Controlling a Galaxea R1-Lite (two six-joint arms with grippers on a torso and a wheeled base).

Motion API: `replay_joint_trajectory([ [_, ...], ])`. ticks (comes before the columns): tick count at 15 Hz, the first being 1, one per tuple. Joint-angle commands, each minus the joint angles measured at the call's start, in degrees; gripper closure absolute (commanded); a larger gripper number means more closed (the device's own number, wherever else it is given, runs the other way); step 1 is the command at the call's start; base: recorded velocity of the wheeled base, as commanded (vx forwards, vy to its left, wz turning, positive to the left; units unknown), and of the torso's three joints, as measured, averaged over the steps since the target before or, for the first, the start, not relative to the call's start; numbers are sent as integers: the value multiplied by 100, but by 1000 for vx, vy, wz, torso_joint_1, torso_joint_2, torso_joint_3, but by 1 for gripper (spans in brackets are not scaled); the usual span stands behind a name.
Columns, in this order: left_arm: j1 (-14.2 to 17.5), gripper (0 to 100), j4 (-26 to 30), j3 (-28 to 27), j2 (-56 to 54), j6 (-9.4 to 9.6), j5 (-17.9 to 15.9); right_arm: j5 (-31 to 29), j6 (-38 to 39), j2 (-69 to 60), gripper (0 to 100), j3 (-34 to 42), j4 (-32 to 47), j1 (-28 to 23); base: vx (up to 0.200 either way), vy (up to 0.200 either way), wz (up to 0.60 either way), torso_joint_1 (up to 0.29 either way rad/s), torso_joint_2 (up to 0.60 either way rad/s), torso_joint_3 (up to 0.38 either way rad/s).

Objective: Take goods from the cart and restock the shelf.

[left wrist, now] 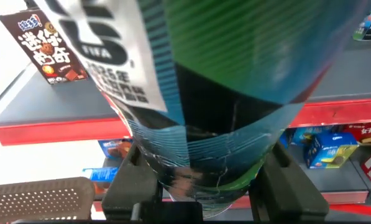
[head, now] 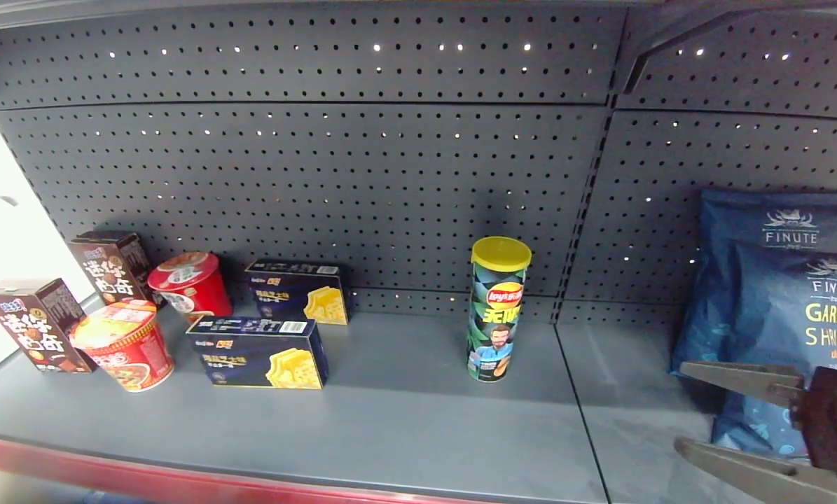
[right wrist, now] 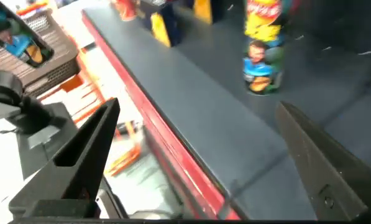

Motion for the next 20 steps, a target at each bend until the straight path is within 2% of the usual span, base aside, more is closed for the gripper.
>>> replay_joint_trajectory([
  [1,-13,100,-25,-20,-34,-3,2,326,-73,1464,0,-429,-354,0,0,0,0,0,0,0],
  [2,-22,100,-25,-20,-34,-3,2,423,-152,1605,0,-535,-363,-9,0,0,0,0,0,0],
  [3,-57,100,-16,-11,-43,-12,2,915,-530,2071,0,-921,-363,-123,0,0,0,0,0,0],
  [5,-128,100,10,15,-51,-21,11,1635,-1137,2642,0,-1220,-477,-387,0,0,0,0,0,0],
  [6,-128,100,10,15,-51,-21,11,1758,-1321,2915,0,-1317,-600,-475,0,0,0,0,0,0],
  [9,-128,100,10,15,-51,-21,11,1802,-1321,3301,0,-1510,-723,-536,0,0,0,0,0,0],
  [16,-128,100,10,33,-51,-47,19,1811,-1348,4584,0,-2521,-732,-747,0,0,0,0,0,0],
  [20,-110,100,10,6,-43,-56,19,1917,-1330,5156,0,-2846,-1022,-844,0,0,0,0,0,0],
])
